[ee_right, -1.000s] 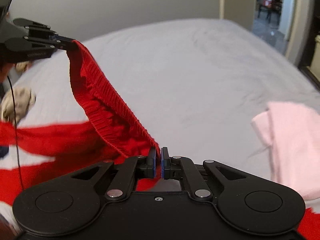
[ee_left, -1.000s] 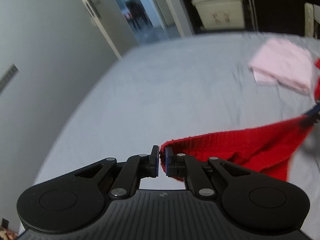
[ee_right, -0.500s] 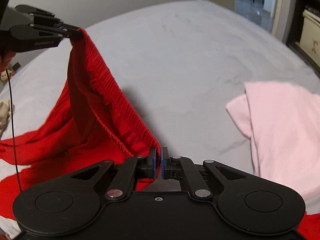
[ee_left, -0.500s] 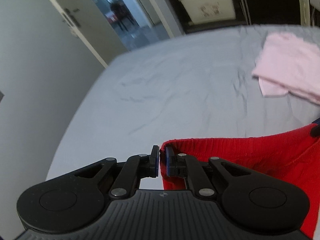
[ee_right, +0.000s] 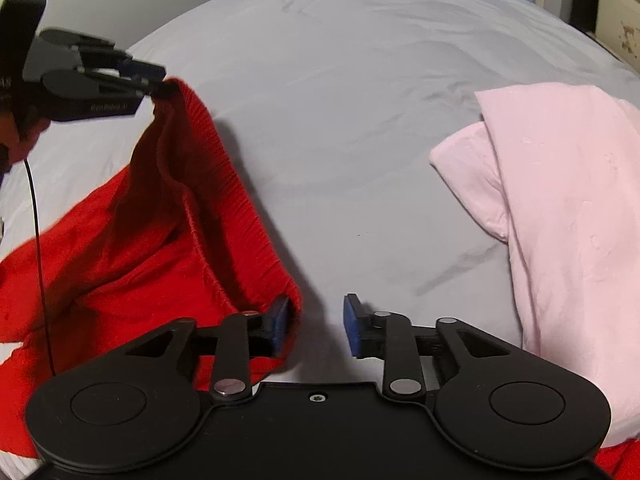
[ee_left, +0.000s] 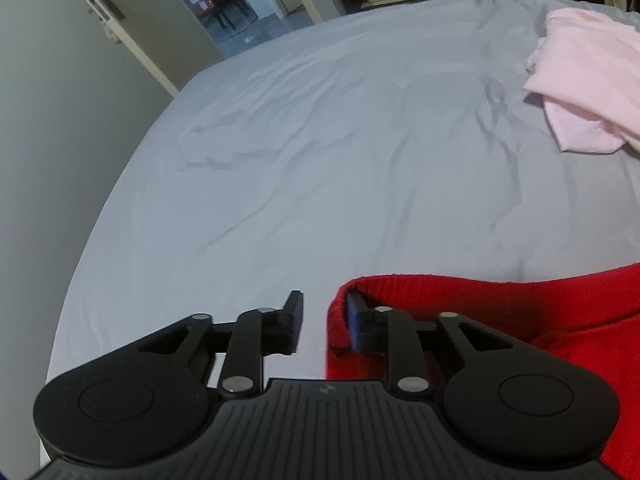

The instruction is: Fold clothes

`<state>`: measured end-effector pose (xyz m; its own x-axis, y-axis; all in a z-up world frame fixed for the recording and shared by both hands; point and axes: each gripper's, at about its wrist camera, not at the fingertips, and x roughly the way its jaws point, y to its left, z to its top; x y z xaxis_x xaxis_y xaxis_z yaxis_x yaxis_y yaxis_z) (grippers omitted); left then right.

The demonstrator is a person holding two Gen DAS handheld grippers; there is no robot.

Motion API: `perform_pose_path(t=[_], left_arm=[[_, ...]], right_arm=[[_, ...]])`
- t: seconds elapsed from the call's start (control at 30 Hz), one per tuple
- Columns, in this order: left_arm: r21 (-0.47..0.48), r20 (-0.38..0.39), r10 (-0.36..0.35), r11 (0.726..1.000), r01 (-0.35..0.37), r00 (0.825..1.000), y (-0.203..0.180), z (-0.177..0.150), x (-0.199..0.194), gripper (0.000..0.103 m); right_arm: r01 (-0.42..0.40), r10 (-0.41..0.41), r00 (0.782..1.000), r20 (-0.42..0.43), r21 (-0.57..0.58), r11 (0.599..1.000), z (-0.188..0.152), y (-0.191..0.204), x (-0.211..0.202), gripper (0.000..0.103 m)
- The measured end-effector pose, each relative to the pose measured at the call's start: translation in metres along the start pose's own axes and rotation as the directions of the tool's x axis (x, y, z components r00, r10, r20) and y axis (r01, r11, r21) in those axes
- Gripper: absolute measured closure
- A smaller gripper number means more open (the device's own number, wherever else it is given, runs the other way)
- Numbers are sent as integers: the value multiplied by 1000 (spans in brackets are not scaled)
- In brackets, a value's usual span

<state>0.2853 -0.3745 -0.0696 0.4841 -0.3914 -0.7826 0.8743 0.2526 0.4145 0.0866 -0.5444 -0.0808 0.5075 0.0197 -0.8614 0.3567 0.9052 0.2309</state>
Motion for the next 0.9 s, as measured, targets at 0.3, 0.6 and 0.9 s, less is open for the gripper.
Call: perform_pose_path(t=[0.3,0.6,0.9], left_arm=[[7,43,21,1000,-21,999,8,-5,-16,59],[-72,79,-28,997,33,997,15,9,-31,58],[-64,120,-92,993,101,988,11,13,-31,54]], right_arm=[[26,-18,997,79,-102,994,-1,6,-30,72],[-57,63,997,32,-176,983,-15,33,-22,72],[-65,69,998,14,-198,978,-14,28,-11,72]])
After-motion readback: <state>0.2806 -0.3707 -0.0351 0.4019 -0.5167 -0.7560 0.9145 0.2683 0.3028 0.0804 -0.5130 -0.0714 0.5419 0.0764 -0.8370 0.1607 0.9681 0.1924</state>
